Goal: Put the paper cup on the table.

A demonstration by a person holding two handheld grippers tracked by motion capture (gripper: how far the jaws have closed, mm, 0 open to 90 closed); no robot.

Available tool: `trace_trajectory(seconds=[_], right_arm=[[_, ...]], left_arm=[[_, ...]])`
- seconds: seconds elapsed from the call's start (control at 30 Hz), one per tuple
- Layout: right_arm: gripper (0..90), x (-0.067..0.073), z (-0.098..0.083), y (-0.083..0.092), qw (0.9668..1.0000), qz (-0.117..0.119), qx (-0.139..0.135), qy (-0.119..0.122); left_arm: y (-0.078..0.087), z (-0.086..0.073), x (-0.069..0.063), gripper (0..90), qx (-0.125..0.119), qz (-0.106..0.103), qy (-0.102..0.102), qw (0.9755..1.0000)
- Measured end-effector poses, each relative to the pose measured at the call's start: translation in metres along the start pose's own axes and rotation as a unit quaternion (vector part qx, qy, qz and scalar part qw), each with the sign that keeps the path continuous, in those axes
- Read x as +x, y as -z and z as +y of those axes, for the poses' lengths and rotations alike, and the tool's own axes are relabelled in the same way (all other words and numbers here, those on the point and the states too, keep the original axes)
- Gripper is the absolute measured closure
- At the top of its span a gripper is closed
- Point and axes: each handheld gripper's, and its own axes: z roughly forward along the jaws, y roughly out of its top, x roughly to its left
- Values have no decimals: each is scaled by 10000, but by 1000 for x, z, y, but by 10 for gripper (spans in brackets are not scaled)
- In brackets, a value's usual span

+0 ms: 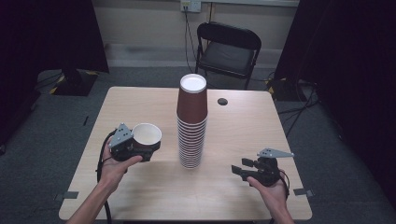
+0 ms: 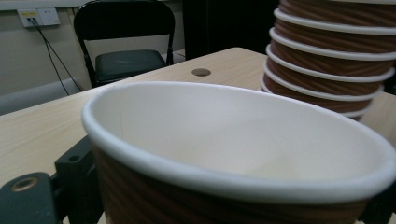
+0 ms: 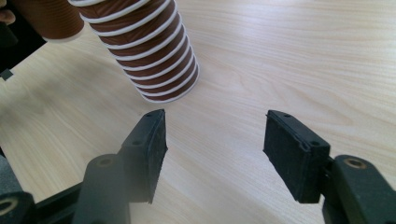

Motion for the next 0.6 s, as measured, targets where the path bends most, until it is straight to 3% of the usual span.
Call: trace_trajectory(seconds=[0.07, 0.13, 0.3, 0.47, 0.57, 0.6], right_arm=[[391, -2, 0, -1, 10000, -20, 15, -3], [391, -3, -1, -1, 10000, -38, 26, -15], [395, -6, -4, -4, 9999, -38, 49, -86], [411, -5, -6, -5, 9999, -30, 81, -75], [423, -5, -7, -5, 10000, -36, 39, -76], [423, -5, -8, -5, 10000, -25, 46, -71]], left_arm=[[-5, 2, 5, 84, 40, 71, -28, 10000], [-10, 2, 9, 84, -161, 206, 12, 9997], [-23, -1, 22, 84, 103, 340, 180, 9992], [-36, -3, 30, 82, 92, 305, 394, 9987], [-44, -7, 30, 82, 198, 420, 237, 9986], [-47, -8, 30, 82, 210, 451, 287, 9983]])
